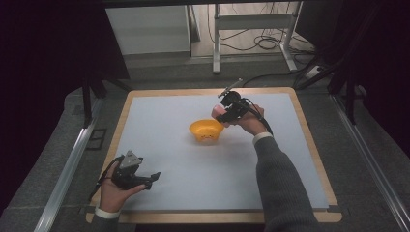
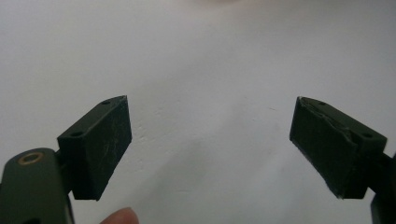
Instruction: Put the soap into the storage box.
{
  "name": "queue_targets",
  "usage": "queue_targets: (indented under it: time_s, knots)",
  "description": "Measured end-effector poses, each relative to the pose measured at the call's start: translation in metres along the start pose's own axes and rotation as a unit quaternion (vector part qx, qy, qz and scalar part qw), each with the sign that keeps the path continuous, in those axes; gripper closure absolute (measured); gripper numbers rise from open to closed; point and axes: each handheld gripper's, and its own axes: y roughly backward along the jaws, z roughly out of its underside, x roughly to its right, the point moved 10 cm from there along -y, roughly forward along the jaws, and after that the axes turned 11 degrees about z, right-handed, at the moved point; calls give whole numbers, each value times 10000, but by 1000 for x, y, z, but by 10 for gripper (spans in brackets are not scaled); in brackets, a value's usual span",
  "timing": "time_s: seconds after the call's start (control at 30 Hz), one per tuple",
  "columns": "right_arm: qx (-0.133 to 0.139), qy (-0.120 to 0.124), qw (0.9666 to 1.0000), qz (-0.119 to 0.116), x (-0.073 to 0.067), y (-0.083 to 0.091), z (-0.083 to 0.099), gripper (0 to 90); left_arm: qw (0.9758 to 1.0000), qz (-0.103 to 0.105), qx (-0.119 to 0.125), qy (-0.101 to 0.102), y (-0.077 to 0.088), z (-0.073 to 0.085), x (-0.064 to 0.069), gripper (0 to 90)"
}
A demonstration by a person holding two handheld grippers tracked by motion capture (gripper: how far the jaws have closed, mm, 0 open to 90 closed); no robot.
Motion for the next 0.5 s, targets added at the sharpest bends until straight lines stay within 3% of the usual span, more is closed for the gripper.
queue_targets:
  time_s: [0.27,0.5]
  knots:
    - [4,85,9999,-91,-3,-7,-5,595,10000,-1,6,-8,1,0,0,134]
    - [53,378,9992,-140,-10,-11,-12,595,10000,5,-22,-23,1,1,-1,134]
